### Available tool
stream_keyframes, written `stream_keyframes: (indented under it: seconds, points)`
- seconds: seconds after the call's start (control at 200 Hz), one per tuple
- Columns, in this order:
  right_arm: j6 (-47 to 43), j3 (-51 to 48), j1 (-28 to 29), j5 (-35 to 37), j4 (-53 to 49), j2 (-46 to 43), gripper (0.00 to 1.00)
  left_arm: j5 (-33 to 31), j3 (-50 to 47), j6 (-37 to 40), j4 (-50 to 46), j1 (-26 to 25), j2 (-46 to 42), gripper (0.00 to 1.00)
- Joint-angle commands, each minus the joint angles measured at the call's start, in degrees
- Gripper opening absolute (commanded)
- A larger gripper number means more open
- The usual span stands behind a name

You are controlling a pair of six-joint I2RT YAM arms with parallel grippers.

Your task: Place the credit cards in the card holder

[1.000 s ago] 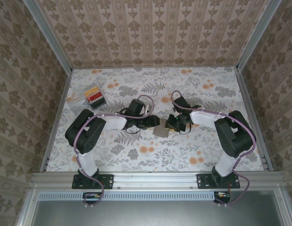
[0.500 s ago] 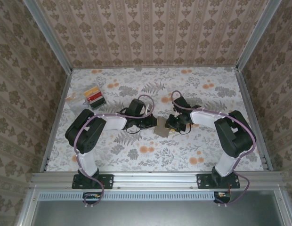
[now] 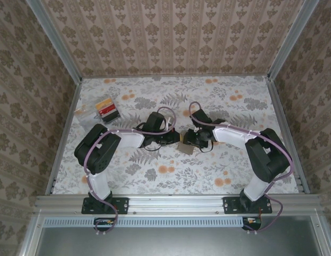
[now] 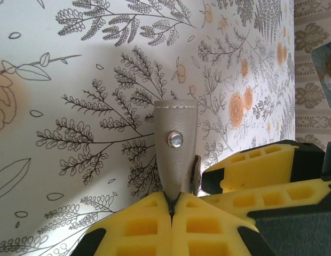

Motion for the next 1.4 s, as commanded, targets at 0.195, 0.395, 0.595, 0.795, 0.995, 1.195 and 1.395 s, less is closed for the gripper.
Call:
stream_keyframes:
  seconds: [0.195, 0.395, 0.595, 0.795, 0.995, 1.195, 1.395]
  points:
    - [-0.26, 3.16, 1.4, 13.88, -8.37, 6.85, 0.33, 0.85, -1.12, -0.66, 1.61, -0.32, -1.23, 0.0]
    - [0.64, 1.05, 0.47, 15.67, -8.5, 4.17, 0.2, -0.75, -3.06, -0.55, 1.18, -0.05, -2.69, 0.0]
    - [0.5, -1.69, -2.34, 14.29, -7.56, 1.26, 0.17, -1.74, -6.67, -0.95, 2.18, 0.83, -4.12, 0.0]
    - [-0.54, -2.42, -2.91, 13.17, -7.79, 0.85, 0.25, -1.45, -7.52, -1.4, 3.3, 0.84, -4.51, 0.0]
    - [-1.3, -3.14, -2.4, 13.33, -8.55, 1.61, 0.31, -2.07, -8.19, -2.57, 4.6, 0.41, -4.41, 0.0]
    - [-5.57, -3.71, 1.69, 17.13, -10.49, 2.12, 0.31, -4.36, -8.54, -3.51, 3.56, -0.35, -4.59, 0.0]
    - [-6.65, -3.41, 5.92, 28.25, -15.16, 2.3, 0.32, -6.85, -9.82, -5.21, 2.52, -0.79, -4.76, 0.0]
